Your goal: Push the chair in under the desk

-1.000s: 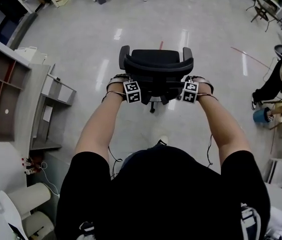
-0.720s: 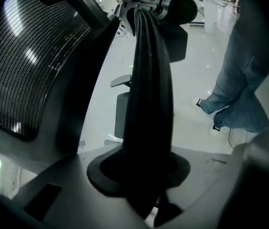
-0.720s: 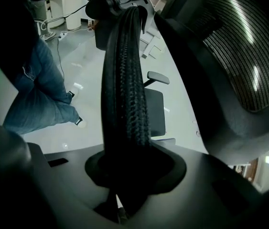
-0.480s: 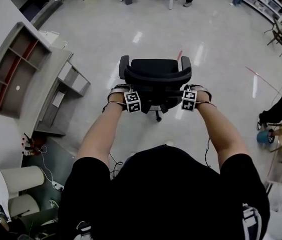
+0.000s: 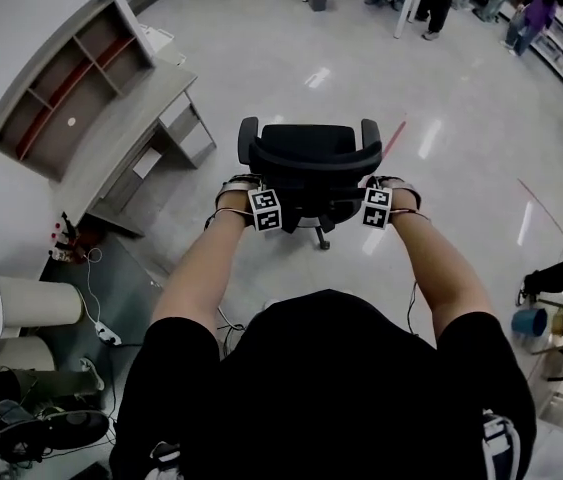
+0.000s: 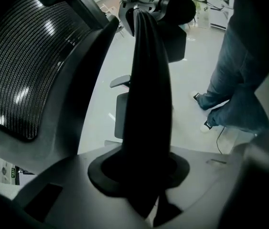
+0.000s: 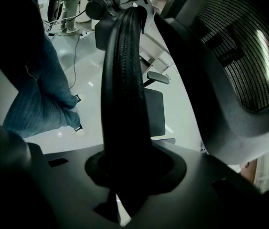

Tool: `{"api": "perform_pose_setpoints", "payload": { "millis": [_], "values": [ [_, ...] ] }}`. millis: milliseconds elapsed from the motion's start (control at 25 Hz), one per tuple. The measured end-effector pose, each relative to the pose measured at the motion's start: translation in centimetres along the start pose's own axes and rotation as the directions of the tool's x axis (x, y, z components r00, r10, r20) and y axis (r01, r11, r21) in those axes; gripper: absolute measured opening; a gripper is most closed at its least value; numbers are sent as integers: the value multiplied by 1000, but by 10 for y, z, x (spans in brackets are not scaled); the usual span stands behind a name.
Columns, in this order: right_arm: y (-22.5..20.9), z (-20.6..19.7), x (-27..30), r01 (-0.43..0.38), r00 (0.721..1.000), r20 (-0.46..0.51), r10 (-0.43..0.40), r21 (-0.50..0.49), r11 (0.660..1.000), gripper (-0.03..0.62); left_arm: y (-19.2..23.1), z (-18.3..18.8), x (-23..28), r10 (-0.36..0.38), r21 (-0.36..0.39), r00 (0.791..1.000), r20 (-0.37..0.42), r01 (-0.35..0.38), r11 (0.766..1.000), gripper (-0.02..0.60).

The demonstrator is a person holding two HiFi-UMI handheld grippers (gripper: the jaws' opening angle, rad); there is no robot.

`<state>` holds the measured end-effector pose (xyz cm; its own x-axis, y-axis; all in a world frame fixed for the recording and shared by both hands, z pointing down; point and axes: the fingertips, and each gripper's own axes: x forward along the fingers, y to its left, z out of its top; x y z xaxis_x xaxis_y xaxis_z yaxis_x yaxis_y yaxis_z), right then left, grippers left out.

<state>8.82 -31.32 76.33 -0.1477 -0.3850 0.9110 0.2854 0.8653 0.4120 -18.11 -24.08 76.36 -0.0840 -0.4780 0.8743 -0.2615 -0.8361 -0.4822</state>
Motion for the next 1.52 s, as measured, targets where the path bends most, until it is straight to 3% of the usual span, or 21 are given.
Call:
{"api": "perform_pose_setpoints", "payload": {
  "millis": [320,680,1120,1520],
  "values": [
    [-2,99,6,4,998,67,6,-149,989,92,-40,-97,-27,4,-142,996,-85,-16,990,109],
    [-2,226,8,20,988,153,32,-323,946,92,-91,-210,-60,-31,-308,983,-182,-27,951,106],
    [22,354,5,58,969,236,75,-509,859,92,-167,-306,-101,-61,-484,958,-280,-86,871,104],
    [44,436,-2,99,950,292,113,-624,775,92,-224,-357,-134,-103,-597,934,-343,-131,792,104]
  ]
}}
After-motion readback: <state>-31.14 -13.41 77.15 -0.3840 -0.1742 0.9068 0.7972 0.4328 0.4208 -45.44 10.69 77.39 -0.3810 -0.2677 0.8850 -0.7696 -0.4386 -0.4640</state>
